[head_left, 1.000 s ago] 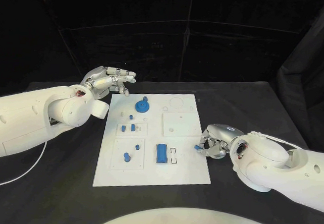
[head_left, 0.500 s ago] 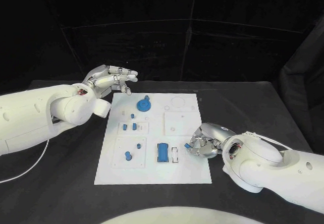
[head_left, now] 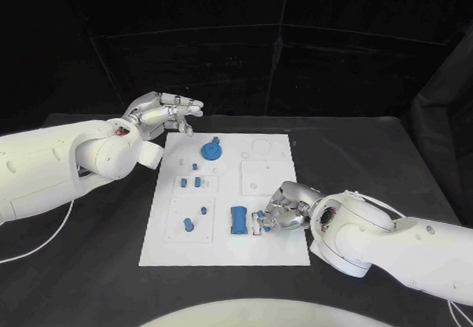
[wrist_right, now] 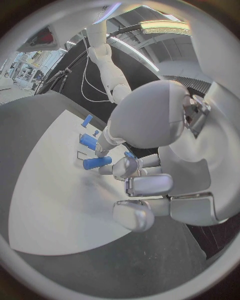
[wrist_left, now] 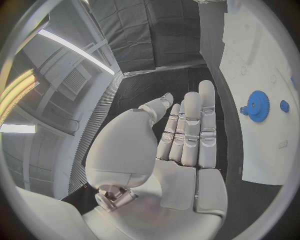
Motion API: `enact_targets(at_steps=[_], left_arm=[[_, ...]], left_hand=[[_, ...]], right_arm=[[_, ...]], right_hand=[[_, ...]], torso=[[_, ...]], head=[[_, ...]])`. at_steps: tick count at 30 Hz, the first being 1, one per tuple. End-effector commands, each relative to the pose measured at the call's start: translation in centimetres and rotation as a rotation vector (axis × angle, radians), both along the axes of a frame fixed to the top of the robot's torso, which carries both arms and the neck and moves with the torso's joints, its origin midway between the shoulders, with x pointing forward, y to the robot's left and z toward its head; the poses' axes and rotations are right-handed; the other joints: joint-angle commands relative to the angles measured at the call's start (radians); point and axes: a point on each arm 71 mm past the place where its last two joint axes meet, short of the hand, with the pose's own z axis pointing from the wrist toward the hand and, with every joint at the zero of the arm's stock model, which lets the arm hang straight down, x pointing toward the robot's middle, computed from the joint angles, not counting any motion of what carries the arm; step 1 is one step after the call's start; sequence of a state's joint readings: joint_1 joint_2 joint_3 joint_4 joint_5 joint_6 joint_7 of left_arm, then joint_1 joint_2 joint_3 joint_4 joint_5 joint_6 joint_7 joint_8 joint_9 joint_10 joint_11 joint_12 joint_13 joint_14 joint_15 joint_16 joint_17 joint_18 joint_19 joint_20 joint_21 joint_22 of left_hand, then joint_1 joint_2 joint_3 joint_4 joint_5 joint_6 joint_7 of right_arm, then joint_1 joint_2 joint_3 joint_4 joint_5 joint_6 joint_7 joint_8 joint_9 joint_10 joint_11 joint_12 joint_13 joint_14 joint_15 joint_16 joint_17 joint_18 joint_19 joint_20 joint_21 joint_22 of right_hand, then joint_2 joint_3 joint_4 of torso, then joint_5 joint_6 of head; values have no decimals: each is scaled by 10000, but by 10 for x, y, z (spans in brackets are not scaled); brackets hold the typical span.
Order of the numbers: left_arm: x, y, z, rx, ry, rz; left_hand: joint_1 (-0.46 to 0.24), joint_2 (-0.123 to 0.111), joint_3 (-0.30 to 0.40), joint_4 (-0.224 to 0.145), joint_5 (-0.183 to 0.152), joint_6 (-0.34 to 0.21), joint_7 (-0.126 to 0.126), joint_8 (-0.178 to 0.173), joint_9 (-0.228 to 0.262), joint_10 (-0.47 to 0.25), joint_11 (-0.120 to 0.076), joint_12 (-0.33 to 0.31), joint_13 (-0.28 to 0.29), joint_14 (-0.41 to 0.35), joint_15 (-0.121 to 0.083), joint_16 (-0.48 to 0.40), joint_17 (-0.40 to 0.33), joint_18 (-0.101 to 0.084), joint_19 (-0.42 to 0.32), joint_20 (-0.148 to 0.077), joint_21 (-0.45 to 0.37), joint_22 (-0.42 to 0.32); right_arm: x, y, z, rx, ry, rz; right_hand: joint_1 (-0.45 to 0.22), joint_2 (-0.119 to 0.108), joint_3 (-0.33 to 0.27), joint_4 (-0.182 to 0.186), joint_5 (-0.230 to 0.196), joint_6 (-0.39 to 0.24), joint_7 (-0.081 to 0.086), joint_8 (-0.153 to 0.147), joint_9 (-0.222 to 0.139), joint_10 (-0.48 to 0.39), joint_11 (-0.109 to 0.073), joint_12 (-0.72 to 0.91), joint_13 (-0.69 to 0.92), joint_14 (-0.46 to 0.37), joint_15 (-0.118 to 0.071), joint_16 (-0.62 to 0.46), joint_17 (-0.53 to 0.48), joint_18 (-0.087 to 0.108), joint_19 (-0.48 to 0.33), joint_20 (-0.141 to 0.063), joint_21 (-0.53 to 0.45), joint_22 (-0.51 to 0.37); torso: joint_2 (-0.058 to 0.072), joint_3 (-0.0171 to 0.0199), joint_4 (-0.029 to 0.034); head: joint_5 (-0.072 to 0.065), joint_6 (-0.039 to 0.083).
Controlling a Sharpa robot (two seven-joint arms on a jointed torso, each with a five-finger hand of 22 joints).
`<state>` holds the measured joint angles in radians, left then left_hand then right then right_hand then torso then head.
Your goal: Assemble the parts on the task board
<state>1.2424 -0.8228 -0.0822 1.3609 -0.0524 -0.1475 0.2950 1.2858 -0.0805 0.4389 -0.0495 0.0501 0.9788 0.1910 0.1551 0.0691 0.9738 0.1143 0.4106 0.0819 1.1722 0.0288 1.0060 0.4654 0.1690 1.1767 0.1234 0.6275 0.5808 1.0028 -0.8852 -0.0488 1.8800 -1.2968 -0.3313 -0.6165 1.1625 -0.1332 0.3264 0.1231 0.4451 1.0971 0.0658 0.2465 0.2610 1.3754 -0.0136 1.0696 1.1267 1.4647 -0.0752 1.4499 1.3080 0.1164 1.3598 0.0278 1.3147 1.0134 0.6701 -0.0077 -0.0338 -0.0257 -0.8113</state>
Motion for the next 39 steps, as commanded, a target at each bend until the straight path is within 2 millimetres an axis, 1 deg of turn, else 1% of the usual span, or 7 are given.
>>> enact_targets(at_steps=[1, 6, 15, 28, 32, 35, 39], left_arm=[[0, -2, 1, -55, -31, -157], [0, -2, 1, -25, -32, -193], [0, -3, 1, 20, -26, -264], [-1, -3, 1, 30, -6, -278], [-1, -3, 1, 34, 2, -277], [-1, -3, 1, 35, 7, -281], [-1, -3, 1, 38, 14, -282]], left_hand=[[-94, 35, -16, 18, 14, -63, -22, 65, -14, -63, 23, 48, -16, -70, 10, 38, -9, 139, -11, 45, -48, -8], [-94, 35, -16, 18, 14, -63, -22, 65, -14, -63, 23, 48, -16, -70, 10, 38, -9, 139, -11, 45, -48, -8], [-103, 30, -22, 21, 13, -70, -20, 66, -15, -73, 26, 54, -19, -74, 13, 42, -16, 138, -11, 47, -53, -13], [-108, 26, -27, 22, 13, -75, -19, 66, -15, -81, 28, 56, -21, -78, 15, 43, -20, 137, -13, 48, -56, -16], [-108, 26, -27, 22, 13, -75, -19, 66, -15, -81, 28, 56, -21, -78, 15, 43, -20, 137, -13, 48, -56, -16], [-108, 26, -27, 22, 13, -75, -19, 66, -15, -81, 28, 56, -21, -78, 15, 43, -20, 137, -13, 48, -56, -16], [-108, 26, -27, 22, 13, -75, -19, 66, -15, -81, 28, 56, -21, -78, 15, 43, -20, 137, -13, 48, -56, -16]], right_arm=[[0, 1, -1, 273, 373, -239], [0, 2, -2, 227, 471, -243], [0, 6, -4, 146, 582, -190], [4, 7, -6, 4, 622, -202], [4, 7, -8, -102, 676, -169], [5, 8, -8, -148, 711, -132], [4, 9, -9, -199, 765, -48]], right_hand=[[-180, 7, -43, 79, 62, 100, -10, 63, 41, 109, -8, 92, 59, 720, -53, 79, 763, -183, 87, 11, 67, 35], [-264, 34, -76, 101, 74, 197, -59, 115, 98, 175, -43, 218, 180, 725, -78, 97, 790, -185, 101, -8, 82, 61], [-284, 37, -86, 105, 78, 217, -69, 127, 112, 191, -52, 249, 210, 725, -85, 97, 789, -184, 100, -13, 81, 58], [-408, 26, -157, 143, 13, 229, -79, 137, 158, 193, -64, 224, 205, 720, -101, 89, 776, -185, 101, -32, 80, 58], [-558, 15, -259, 207, -89, 226, -75, 136, 197, 204, -60, 237, 233, 716, -101, 81, 765, -189, 104, -39, 83, 70], [-732, -16, -432, 282, -5, 238, -74, 144, 240, 210, -56, 230, 243, 715, -98, 82, 766, -191, 105, -40, 84, 76], [-969, -65, -807, 382, -198, 245, -73, 148, 309, 225, -52, 242, 281, 713, -95, 81, 768, -192, 105, -37, 82, 85]], torso=[[-3, 6, -15], [-12, 2, -10], [-8, -1, 4], [-6, -8, -6], [-10, -5, -7], [-7, 1, -7], [-12, 1, -8]], head=[[1, -11], [8, -23], [17, -46], [40, -71], [47, -81], [47, -87], [50, -94]])
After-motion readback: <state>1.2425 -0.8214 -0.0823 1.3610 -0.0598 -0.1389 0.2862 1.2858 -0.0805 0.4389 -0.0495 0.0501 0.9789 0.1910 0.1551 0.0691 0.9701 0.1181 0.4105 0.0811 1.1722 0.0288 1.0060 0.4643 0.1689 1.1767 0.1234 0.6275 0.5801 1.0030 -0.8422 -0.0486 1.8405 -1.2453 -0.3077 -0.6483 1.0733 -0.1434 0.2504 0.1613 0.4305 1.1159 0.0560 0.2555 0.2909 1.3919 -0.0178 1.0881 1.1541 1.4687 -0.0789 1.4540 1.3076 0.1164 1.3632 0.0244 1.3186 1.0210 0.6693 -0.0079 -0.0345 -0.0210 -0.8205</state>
